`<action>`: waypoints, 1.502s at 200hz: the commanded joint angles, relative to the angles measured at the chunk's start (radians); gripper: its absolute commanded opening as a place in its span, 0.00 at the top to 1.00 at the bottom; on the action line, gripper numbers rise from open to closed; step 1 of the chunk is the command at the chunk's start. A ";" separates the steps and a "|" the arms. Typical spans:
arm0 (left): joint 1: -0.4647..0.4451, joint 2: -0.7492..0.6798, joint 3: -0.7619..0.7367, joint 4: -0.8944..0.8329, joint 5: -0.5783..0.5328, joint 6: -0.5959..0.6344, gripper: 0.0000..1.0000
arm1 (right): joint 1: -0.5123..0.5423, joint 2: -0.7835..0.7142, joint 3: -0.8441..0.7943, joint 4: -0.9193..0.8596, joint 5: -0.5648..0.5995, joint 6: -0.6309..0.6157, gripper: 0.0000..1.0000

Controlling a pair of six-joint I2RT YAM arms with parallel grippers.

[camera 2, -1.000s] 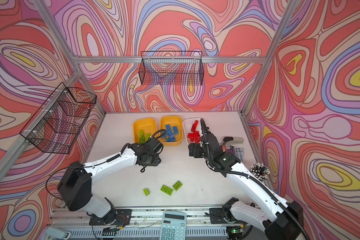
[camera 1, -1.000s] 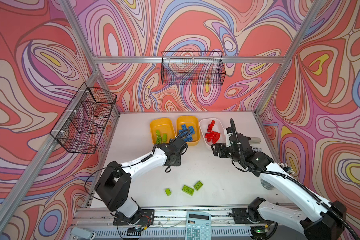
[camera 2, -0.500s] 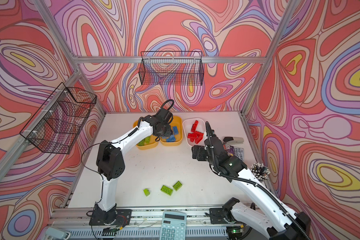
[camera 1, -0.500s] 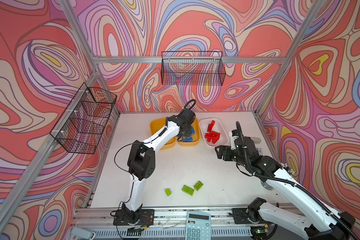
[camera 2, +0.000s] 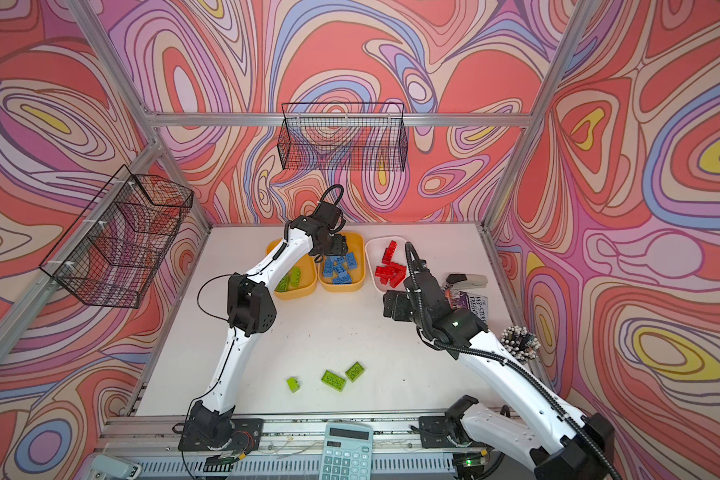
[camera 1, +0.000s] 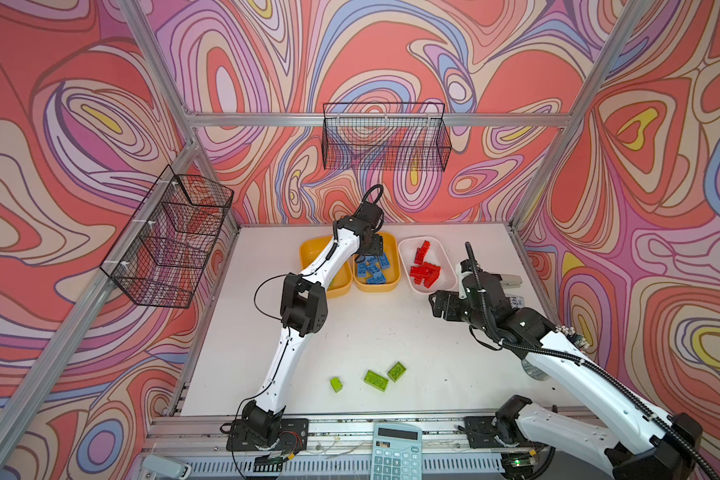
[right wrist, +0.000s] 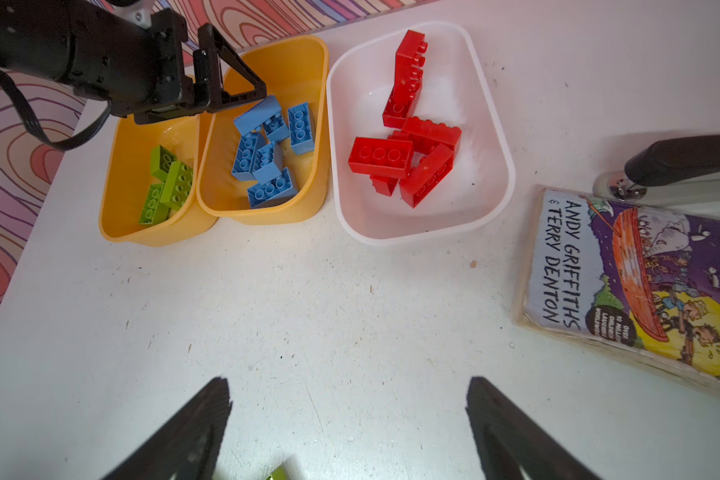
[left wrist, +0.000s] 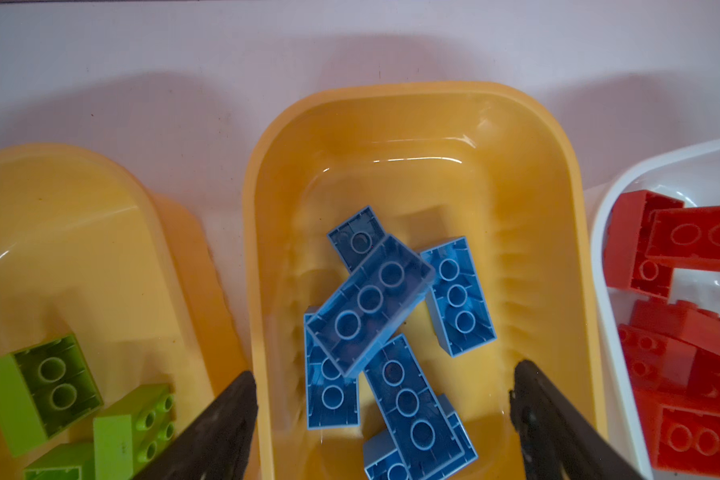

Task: Sort the legos into containers by color
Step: 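Open the left gripper to drop the brick and draw it back toward the pile, then lower the left gripper onto a lime-green brick near the robot and close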

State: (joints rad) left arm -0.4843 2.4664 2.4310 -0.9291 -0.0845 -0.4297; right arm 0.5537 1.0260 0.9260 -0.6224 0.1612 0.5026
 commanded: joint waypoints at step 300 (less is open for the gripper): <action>-0.734 -1.421 -1.757 0.014 -0.264 -0.864 0.21 | 0.006 -0.069 -0.128 0.081 -0.112 -0.039 0.02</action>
State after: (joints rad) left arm -1.1885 1.0042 0.6945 -0.9237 -0.3267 -1.1790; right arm 0.5571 0.9829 0.8104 -0.5533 0.0601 0.4751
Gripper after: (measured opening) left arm 0.803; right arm 0.982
